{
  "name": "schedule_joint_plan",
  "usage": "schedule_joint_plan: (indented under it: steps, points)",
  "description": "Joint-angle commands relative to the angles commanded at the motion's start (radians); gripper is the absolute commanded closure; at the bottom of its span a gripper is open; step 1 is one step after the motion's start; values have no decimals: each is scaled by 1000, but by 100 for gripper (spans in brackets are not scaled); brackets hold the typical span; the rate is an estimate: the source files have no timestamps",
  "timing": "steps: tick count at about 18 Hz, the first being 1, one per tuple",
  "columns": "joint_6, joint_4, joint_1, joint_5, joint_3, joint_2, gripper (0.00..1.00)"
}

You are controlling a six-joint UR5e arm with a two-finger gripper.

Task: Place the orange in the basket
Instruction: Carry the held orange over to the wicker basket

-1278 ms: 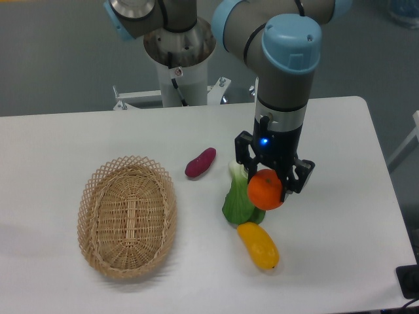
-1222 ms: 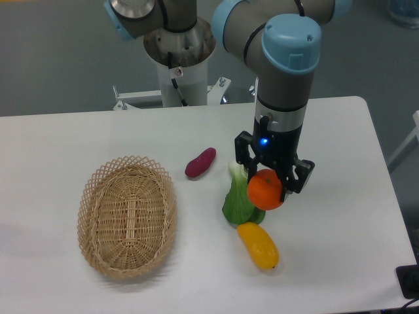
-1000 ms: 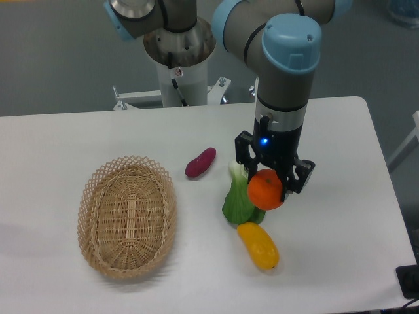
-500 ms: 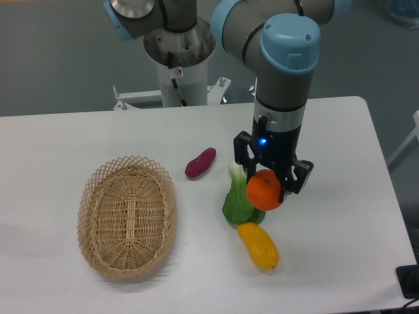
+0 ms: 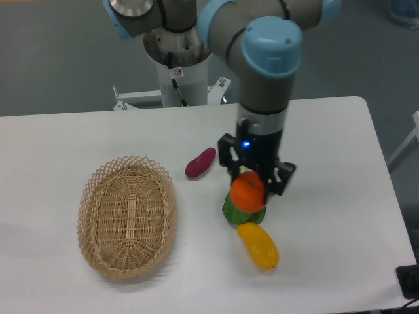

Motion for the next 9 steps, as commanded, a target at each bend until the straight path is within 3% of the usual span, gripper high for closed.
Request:
schedule_joint_plan:
  steps: [3,5,6,7,9]
  points:
    - [-104,44,-78,3,-54,-8,31]
    - [-134,130,-133,46,-144,-15,31]
    - [-144,200,-181,108,-202,-26,31]
    - [-167,248,-216,135,-221,-38,31]
    - [-224,258,-227,138,-209,-72,31]
